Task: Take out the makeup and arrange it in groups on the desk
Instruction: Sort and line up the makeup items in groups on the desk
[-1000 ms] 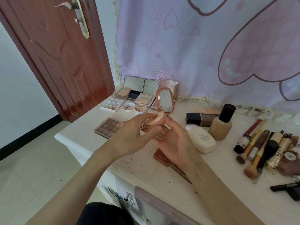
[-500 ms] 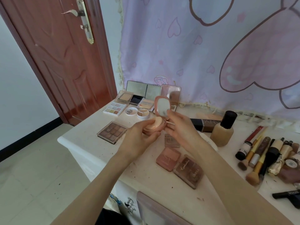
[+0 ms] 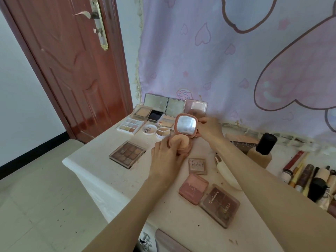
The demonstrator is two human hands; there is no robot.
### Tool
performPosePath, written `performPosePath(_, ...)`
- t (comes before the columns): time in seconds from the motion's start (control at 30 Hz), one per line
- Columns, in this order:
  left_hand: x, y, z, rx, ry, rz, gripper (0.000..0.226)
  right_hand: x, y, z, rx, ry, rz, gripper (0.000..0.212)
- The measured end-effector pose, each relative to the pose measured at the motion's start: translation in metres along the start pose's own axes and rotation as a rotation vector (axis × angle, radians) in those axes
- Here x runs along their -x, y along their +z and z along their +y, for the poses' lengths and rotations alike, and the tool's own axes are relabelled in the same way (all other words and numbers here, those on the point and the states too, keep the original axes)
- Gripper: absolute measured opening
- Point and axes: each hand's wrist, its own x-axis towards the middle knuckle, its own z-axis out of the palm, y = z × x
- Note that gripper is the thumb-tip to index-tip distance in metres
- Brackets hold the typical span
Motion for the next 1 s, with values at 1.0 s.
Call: performPosePath(1.0, 0.054, -0.072, -0.101, 0.061, -0.343, 0.165, 0.075, 0.149, 0.085, -0.021, 0.409, -0.471, -0.332, 0.037)
